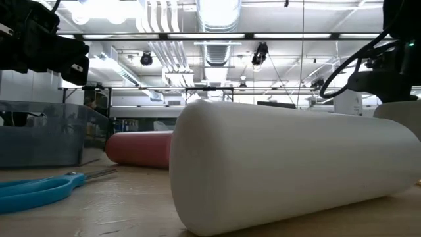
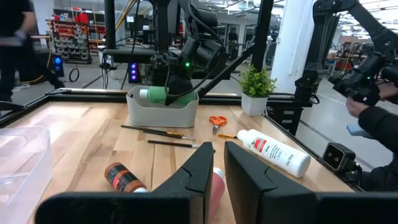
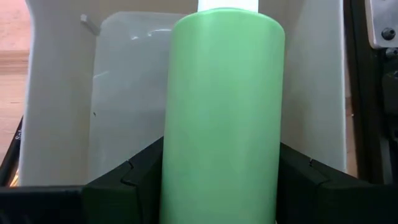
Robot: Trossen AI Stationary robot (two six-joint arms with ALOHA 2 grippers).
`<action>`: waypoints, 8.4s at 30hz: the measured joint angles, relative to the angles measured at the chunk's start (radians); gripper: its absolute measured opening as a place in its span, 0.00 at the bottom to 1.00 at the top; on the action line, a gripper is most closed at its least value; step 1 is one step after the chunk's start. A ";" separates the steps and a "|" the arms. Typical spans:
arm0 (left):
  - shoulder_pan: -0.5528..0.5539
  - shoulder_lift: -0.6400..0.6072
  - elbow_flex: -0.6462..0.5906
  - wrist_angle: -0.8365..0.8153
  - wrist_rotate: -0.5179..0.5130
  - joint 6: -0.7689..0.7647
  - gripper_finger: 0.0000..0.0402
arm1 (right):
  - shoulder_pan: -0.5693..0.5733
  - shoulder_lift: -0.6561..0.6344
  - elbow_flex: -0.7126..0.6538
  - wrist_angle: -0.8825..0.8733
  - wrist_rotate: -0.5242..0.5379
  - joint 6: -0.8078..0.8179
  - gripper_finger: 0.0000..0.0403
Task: Pick & Place Paint Supplies
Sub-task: Put the green paint bottle into the gray bin, then put the orange paint bottle into the gray bin
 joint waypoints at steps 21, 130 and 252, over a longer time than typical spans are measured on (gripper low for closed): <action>0.000 0.000 0.000 0.000 0.000 0.000 0.13 | -0.001 0.000 0.000 0.009 0.003 0.049 0.53; 0.000 0.026 0.000 0.000 0.000 0.000 0.13 | -0.625 0.579 0.394 1.140 -0.349 -2.527 0.70; 0.000 0.045 0.000 0.000 0.000 0.000 0.13 | 0.064 0.047 0.069 0.056 0.241 0.094 0.36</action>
